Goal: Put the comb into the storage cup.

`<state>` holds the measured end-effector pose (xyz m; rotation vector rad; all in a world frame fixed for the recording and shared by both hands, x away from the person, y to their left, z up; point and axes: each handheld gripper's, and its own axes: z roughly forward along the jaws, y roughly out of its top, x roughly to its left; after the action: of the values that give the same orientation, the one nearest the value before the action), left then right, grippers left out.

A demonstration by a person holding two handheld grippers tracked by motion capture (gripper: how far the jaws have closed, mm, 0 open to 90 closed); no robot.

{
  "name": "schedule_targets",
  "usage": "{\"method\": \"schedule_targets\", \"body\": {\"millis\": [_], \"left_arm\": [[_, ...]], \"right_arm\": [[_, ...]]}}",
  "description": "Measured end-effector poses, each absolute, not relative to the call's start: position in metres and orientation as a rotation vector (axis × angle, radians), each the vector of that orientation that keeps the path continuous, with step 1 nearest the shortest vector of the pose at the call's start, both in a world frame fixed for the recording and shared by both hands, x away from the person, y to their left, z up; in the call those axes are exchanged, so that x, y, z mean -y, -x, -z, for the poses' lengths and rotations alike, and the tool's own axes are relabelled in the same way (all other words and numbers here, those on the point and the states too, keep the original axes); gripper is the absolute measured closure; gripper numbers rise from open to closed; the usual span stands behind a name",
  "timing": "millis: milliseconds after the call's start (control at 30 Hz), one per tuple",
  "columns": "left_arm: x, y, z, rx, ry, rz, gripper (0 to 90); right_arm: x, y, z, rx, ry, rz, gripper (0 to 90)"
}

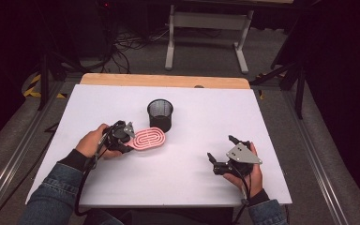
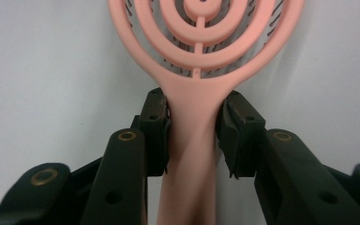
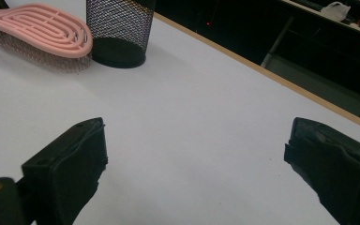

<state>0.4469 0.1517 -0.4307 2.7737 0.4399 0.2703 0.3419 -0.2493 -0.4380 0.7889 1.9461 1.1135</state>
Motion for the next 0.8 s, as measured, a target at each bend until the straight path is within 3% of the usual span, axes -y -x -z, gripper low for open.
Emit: {"method": "schedule_targets", "body": {"millis": [300,800], "left_arm": [[-0.157,-0.443,0.434,-0.462,-2.705,-0.275,68.2],[-0.168,-0.412,0.436,-0.456,-2.576,-0.467,69.5]], "right_arm": [[0.249,-0.341,0.437,-1.939,-0.784,-1.098,6.1],[0.249,-0.340,0.437,-1.935,-0.786,-1.095,6.2]]}}
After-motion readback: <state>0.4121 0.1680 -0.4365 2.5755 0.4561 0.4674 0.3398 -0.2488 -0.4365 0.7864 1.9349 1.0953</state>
